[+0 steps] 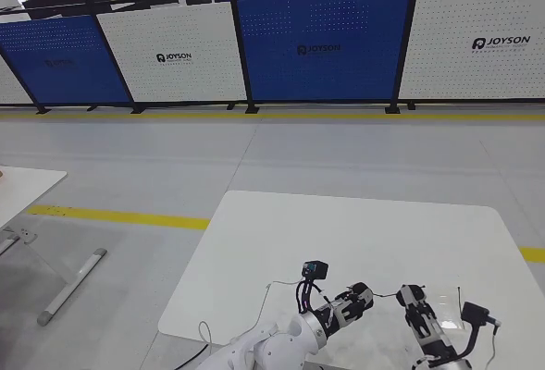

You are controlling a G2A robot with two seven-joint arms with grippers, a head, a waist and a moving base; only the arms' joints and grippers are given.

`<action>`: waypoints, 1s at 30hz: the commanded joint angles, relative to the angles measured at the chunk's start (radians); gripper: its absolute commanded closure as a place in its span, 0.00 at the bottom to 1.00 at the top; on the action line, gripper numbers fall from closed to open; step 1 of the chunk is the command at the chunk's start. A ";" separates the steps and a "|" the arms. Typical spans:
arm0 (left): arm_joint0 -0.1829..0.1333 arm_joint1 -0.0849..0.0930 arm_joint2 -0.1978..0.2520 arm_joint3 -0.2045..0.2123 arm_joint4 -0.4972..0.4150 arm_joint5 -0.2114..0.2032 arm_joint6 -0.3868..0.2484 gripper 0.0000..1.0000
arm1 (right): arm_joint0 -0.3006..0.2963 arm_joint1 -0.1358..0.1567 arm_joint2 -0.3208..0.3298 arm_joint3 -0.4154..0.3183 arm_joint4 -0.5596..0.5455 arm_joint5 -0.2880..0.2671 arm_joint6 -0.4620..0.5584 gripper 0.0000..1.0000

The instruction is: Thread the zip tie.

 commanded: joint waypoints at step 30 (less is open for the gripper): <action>0.000 0.000 0.000 0.000 0.000 0.000 0.000 1.00 | -0.020 -0.017 0.026 -0.010 -0.016 -0.023 -0.004 1.00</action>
